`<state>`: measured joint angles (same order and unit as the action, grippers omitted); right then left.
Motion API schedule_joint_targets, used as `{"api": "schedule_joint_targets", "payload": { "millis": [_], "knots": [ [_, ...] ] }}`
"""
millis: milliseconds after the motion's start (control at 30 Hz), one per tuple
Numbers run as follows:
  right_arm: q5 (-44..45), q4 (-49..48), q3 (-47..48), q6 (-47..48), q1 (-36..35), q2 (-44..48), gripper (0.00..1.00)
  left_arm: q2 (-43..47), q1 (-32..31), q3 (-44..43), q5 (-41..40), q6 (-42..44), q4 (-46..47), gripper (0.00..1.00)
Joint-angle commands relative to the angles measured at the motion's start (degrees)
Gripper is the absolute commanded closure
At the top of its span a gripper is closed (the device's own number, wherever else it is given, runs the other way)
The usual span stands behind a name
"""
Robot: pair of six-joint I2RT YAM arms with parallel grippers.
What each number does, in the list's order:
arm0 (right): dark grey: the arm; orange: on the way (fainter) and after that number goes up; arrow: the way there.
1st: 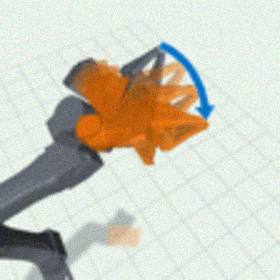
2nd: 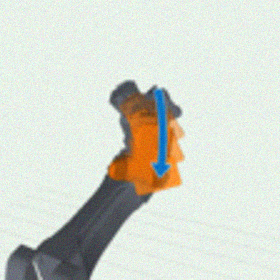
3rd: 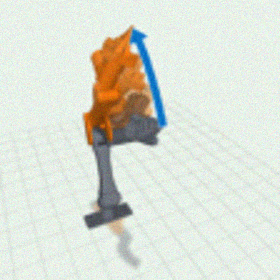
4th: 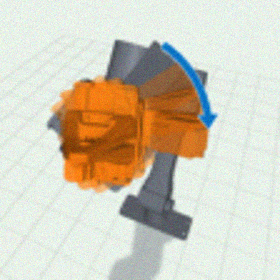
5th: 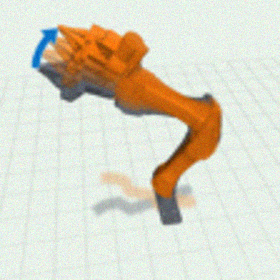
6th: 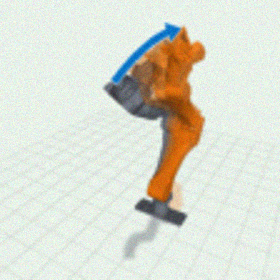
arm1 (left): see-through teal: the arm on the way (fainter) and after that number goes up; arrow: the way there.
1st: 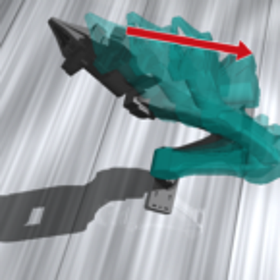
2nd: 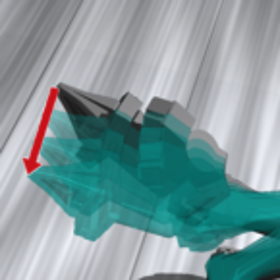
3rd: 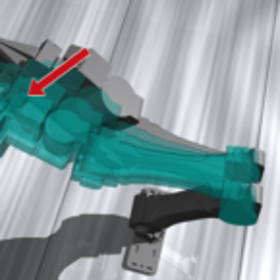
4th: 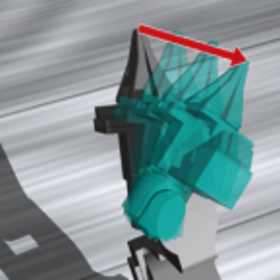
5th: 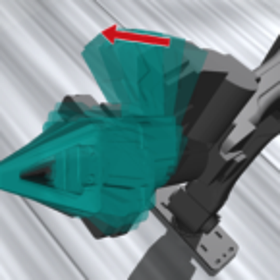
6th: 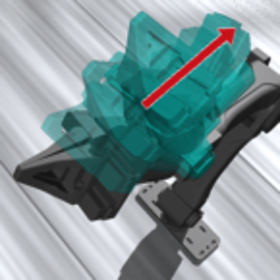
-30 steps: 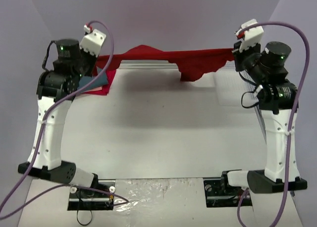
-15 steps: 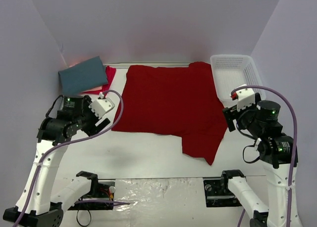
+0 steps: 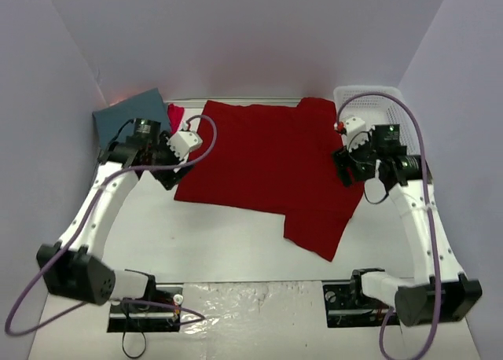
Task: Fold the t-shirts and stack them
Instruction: Flatten out the tshirt
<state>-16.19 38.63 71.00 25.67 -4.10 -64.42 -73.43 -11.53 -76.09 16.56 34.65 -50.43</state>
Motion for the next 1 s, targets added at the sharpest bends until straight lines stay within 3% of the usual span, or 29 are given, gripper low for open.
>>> {"api": "schedule_joint_targets", "payload": {
  "millis": [0, 33, 67, 167, 233, 400, 567, 700, 967],
  "knots": [
    [-5.34, -2.6, -0.87, 0.6, 0.14, -5.0, 0.44, -5.31, 0.02, -0.45, 3.57, -3.53, 5.33, 0.3],
    [-5.35, -2.86, -0.87, 0.61, 0.14, -7.71, 0.52, -8.54, 0.1, -0.89, 4.35, -3.63, 5.52, 0.33],
    [-5.52, -3.3, -0.87, 0.78, 0.14, -9.13, 0.74, -9.97, 0.02, -1.16, 4.97, -3.8, 5.87, 0.35],
    [-5.88, -4.09, -0.87, 1.84, -0.21, -13.61, 0.94, -14.54, -0.07, -1.6, 5.94, -4.07, 8.15, 0.41],
    [-5.79, -4.61, -0.6, 2.54, -0.3, -16.5, 1.0, -16.73, -0.16, -0.9, 5.77, -4.07, 9.47, 0.46],
    [-4.21, -5.14, 1.5, 3.33, -1.7, -25.11, 1.0, -22.09, -0.6, -0.1, 4.19, -4.95, 14.4, 0.57],
    [-0.6, -5.76, 6.6, 3.33, -3.02, -34.44, 1.0, -28.25, -0.86, -3.62, 4.1, -6.18, 14.84, 0.85],
    [0.01, -6.02, 9.68, 2.89, -4.16, -41.9, 1.0, -32.56, -1.65, -4.68, 3.75, -6.7, 15.63, 0.88],
    [0.54, -6.73, 11.62, 2.01, -6.27, -47.72, 1.0, -35.9, -3.76, -3.36, 0.59, -5.56, 16.77, 0.91]
  ]
}}
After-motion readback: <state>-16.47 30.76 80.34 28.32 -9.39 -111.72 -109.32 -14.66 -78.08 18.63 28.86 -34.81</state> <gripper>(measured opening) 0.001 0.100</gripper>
